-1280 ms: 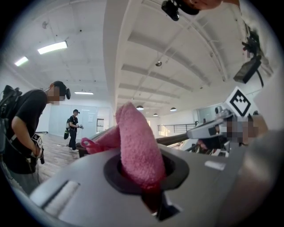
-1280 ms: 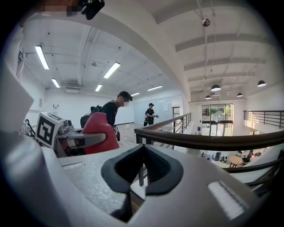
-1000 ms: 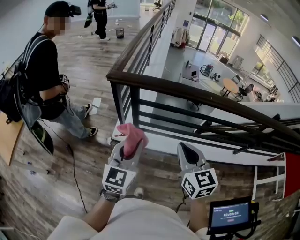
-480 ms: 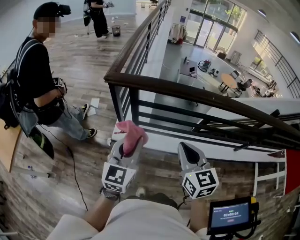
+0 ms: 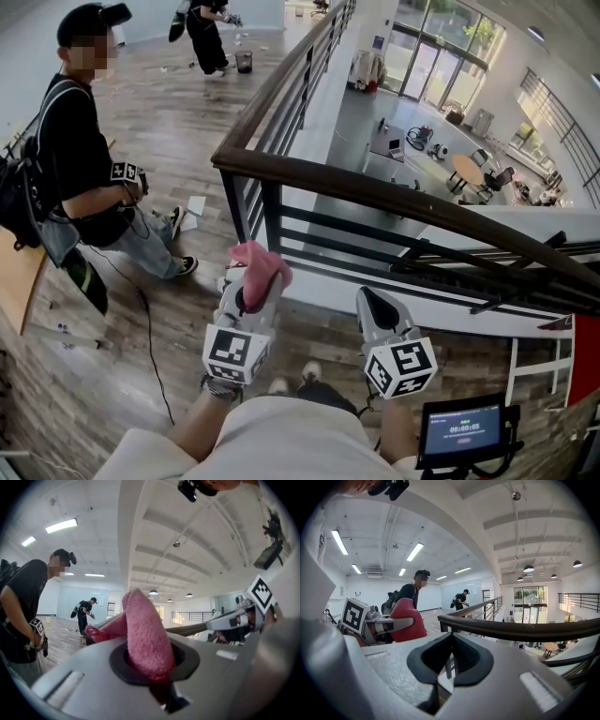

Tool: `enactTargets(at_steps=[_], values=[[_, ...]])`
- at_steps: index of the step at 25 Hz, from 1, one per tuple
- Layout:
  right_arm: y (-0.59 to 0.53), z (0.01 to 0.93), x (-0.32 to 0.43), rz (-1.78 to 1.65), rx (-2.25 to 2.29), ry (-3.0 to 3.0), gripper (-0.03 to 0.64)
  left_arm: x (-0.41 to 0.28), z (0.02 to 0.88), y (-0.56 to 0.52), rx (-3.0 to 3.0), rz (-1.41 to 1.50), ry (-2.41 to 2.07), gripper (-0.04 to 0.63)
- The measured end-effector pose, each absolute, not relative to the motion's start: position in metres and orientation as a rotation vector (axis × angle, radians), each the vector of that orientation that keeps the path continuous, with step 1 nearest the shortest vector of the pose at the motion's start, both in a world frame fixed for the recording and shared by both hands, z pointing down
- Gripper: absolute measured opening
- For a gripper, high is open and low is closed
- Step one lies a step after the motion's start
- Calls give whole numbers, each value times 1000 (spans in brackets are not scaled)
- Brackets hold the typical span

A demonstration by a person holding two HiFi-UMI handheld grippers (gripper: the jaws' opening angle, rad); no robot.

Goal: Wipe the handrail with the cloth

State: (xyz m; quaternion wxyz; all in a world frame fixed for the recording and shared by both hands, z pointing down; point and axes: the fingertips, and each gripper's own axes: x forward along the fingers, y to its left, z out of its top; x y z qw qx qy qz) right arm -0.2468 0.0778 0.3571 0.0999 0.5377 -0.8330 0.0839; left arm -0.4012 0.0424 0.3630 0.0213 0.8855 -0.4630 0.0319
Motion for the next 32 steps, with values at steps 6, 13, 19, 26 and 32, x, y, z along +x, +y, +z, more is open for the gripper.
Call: enactTargets(at_steps=[6,13,19,26,32], values=[[57,348,-232,215,1560,-2503,3,-389,360,31,2725,111,-1484,41],[35,349,-213,221,1527,-2537,3,-369,361,17,2715,131,-1521,41],[15,348,-198,209,1477,-2560,3,-354,360,1,2692,137,-1575,41],[4,344,-191,177,1399,-2589,3,-341,365,0,2664,158,-1602,41],[-4,350,-192,195,1373,-2595,3,-332,367,-6,2675,180,-1594,41]])
